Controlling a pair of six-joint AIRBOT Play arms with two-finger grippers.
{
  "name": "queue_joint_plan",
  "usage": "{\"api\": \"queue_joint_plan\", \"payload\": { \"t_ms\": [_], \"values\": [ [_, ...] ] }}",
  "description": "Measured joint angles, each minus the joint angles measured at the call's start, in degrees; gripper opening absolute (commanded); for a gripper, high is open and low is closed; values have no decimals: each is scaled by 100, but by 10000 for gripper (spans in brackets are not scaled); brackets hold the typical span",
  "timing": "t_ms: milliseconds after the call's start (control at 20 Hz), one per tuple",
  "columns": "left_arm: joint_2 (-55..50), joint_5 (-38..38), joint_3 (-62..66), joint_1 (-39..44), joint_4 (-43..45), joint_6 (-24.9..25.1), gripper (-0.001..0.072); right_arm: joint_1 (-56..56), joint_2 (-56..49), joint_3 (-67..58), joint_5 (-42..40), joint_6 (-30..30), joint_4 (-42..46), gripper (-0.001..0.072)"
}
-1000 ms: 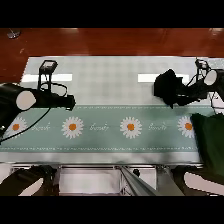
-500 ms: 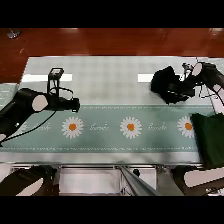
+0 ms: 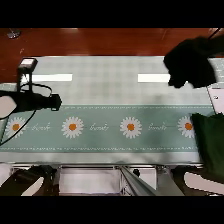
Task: Fold the shirts.
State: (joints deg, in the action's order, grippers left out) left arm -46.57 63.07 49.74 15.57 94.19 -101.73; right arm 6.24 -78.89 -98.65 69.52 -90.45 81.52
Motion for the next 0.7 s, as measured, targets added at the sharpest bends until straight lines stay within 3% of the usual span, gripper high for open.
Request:
{"api": "queue_joint_plan", "payload": {
  "t_ms": [400,700],
  "values": [
    [1550,11,-1051,-13,-909,42,703,-820,1392,-1143,363,466,-531,19],
    [1668,-170,-1342,-13,-1202,44,703,-2459,1668,-437,992,514,-573,19]
  ]
}}
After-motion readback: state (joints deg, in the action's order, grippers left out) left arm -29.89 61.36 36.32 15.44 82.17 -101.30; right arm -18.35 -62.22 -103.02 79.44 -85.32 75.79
